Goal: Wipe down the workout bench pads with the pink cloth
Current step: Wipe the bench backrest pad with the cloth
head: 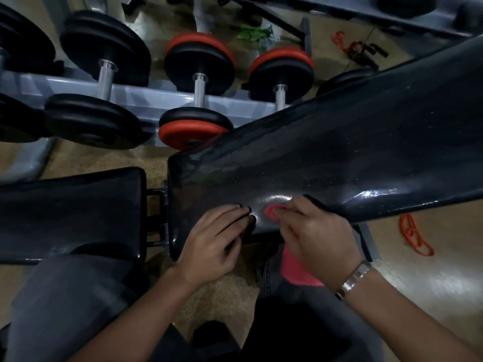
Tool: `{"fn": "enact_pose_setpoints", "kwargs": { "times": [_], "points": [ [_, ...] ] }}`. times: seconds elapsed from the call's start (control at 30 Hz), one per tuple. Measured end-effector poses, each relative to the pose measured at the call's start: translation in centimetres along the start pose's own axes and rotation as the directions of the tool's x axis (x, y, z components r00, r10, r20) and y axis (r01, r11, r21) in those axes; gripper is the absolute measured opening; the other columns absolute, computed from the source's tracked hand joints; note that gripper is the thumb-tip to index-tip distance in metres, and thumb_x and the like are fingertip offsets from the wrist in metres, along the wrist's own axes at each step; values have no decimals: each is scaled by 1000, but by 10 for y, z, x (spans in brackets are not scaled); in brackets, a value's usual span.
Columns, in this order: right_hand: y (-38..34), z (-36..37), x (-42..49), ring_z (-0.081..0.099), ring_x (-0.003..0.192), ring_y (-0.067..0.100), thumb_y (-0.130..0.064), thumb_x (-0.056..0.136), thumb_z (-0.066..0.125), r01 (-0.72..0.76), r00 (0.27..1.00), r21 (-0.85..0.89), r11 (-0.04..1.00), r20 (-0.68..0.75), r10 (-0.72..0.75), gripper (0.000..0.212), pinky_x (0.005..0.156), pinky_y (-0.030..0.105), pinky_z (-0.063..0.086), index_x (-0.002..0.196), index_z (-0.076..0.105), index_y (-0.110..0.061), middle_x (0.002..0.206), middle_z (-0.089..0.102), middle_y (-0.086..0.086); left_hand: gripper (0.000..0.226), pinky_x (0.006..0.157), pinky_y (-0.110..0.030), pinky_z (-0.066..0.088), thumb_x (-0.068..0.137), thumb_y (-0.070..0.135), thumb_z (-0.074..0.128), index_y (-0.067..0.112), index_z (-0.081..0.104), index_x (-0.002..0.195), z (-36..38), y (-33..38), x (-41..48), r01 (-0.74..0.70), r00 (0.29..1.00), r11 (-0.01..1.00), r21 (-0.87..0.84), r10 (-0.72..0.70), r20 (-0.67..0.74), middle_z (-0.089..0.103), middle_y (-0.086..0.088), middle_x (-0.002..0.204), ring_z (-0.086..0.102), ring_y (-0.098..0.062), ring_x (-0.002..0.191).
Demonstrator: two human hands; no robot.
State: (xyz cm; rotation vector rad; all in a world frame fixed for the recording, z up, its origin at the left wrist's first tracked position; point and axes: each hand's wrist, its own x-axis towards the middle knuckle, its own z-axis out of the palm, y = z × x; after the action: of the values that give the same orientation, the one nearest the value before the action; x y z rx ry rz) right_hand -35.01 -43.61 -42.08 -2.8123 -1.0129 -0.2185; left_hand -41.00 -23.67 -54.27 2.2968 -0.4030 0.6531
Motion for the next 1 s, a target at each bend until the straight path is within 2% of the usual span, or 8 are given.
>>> {"fn": "enact_pose_setpoints", "kwargs": {
  "times": [0.1, 0.23, 0.33, 0.47, 0.63, 0.8, 0.9, 1.0],
  "points": [
    [13, -10, 16, 62, 53, 22, -19, 83, 61, -133, 985, -21, 991, -110, 130, 25, 40, 26, 43, 101, 76, -27, 91, 62, -4, 44, 115, -48, 45, 95, 4, 68, 3, 63, 138, 3, 8, 5, -53, 998, 998, 15, 52, 46, 57, -11, 149, 49, -27, 144],
    [5, -7, 4, 62, 55, 21, -5, 66, 78, -108, 992, -39, 993, -62, 105, 48, 39, 27, 44, 110, 73, -21, 95, 62, -3, 51, 122, -50, 37, 102, 17, 65, 2, 50, 149, 17, 14, 15, -120, 989, 991, 59, 115, 89, 45, -11, 159, 36, -27, 153],
    [21, -18, -4, 62, 52, 21, -11, 72, 76, -57, 997, -51, 997, -58, 54, 35, 37, 27, 46, 102, 75, -29, 91, 63, -6, 50, 121, -49, 38, 103, 19, 62, 3, 49, 150, 23, 12, 20, -146, 984, 986, 81, 136, 114, 46, -9, 159, 36, -25, 153],
    [30, -26, 9, 60, 50, 21, -11, 78, 75, -206, 965, -84, 975, -182, 188, 27, 41, 21, 36, 101, 76, -25, 88, 63, -3, 49, 122, -44, 37, 104, 21, 59, 4, 50, 150, 16, 1, 33, -219, 969, 970, 104, 204, 141, 46, -9, 159, 38, -24, 152],
    [29, -19, -13, 65, 59, 21, -11, 74, 77, -36, 996, -50, 998, -82, 32, 36, 39, 32, 50, 105, 74, -27, 93, 64, -5, 47, 121, -45, 39, 104, 16, 61, -1, 51, 147, 19, -6, 48, -245, 962, 967, 69, 233, 144, 47, -13, 157, 40, -26, 151],
    [31, -22, 6, 64, 60, 20, -13, 81, 72, -195, 965, -54, 979, -186, 182, 26, 40, 29, 48, 105, 75, -23, 92, 62, -4, 46, 120, -46, 41, 103, 11, 60, -2, 51, 146, 20, -6, 46, -275, 954, 958, 76, 262, 147, 48, -14, 156, 42, -27, 150],
    [22, -13, -7, 65, 65, 18, -10, 75, 76, -102, 992, -36, 994, -83, 99, 41, 41, 29, 49, 112, 71, -26, 99, 63, -7, 44, 119, -46, 43, 103, 7, 58, 0, 52, 146, 18, -7, 46, -325, 938, 943, 76, 311, 154, 50, -14, 155, 44, -28, 149],
    [37, -25, -13, 66, 65, 17, -22, 86, 62, -63, 995, -34, 997, -83, 60, 23, 41, 30, 50, 105, 73, -31, 96, 63, -8, 47, 117, -47, 45, 99, 3, 62, 1, 54, 145, 16, -3, 48, -372, 916, 928, 33, 361, 176, 51, -12, 154, 45, -28, 148]
  ]
}}
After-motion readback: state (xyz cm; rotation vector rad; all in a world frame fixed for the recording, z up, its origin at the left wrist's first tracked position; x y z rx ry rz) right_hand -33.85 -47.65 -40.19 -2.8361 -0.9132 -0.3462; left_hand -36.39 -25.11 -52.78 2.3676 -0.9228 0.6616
